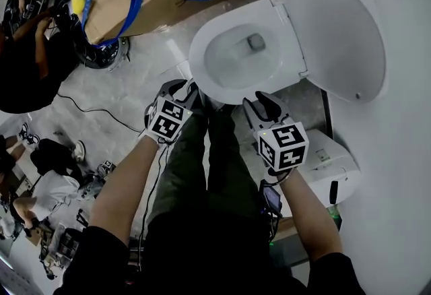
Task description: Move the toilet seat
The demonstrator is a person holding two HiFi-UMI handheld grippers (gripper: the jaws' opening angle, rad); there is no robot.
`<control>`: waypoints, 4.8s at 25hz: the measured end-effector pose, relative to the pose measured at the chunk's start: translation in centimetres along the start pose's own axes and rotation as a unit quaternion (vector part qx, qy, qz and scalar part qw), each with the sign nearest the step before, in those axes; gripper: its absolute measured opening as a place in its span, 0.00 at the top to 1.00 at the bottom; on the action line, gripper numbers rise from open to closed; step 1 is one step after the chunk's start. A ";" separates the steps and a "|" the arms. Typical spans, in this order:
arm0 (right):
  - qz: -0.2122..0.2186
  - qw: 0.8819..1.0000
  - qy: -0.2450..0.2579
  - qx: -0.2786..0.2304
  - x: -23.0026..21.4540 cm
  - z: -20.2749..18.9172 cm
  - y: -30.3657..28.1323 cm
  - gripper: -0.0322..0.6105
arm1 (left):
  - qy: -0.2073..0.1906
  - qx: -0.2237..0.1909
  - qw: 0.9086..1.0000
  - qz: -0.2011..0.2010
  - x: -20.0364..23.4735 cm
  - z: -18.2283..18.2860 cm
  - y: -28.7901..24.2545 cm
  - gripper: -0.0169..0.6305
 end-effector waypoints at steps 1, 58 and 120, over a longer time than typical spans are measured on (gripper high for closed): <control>0.000 1.000 -0.009 0.003 -0.5 -0.4 -0.9 0.73 | 0.003 0.007 1.000 0.000 0.3 -0.6 -1.0 0.76; 0.003 0.999 -0.027 0.045 -0.6 -7.9 -6.3 0.62 | 0.188 0.004 0.976 -0.109 -0.3 -2.2 -6.8 0.56; -0.225 0.964 -0.016 -0.140 -4.1 3.4 23.0 0.62 | -0.109 -0.155 0.960 -0.205 -20.0 28.2 18.7 0.56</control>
Point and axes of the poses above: the fingertips, and each gripper's own axes: y backward along the fingers, x to its left, z out of its top, the point moved 2 cm from there along y, backward along the fingers, and after that the axes turned 12 degrees about x, right-handed, at the moved point
